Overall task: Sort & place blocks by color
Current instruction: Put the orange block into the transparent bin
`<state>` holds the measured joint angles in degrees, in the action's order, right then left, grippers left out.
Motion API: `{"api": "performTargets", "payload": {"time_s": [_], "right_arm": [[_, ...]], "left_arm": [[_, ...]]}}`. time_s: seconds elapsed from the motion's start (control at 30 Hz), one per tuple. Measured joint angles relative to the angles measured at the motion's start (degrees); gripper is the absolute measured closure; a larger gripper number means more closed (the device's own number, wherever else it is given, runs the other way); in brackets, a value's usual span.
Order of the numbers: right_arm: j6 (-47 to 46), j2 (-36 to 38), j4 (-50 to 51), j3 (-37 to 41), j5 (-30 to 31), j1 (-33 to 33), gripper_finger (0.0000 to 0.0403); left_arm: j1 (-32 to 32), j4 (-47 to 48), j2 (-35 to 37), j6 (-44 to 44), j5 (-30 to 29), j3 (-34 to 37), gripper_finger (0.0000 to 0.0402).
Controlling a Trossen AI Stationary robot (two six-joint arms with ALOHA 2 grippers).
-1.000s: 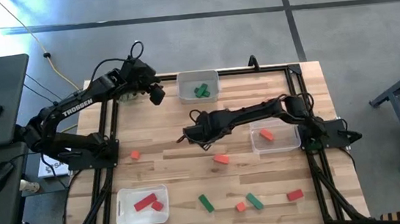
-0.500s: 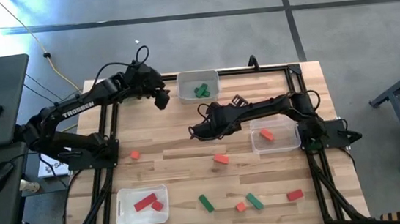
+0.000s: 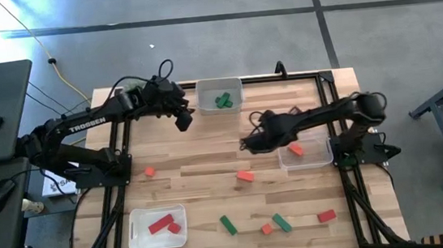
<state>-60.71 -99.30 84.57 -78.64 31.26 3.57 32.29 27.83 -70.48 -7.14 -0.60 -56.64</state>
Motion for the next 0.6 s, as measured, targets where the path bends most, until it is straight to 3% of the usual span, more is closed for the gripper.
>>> {"api": "performTargets", "payload": {"time_s": [0.3,0.6], "right_arm": [[-6.51,14.05,-7.32,14.59,-9.05,-0.03,0.0298],[-4.93,23.12,-17.47,26.83,-20.94,-0.04,0.0298]], "left_arm": [[-3.15,-4.42,0.02,-3.39,-0.02,-0.02,0.0202],[-6.95,-8.67,0.02,-3.37,0.0,-0.02,0.0202]]}}
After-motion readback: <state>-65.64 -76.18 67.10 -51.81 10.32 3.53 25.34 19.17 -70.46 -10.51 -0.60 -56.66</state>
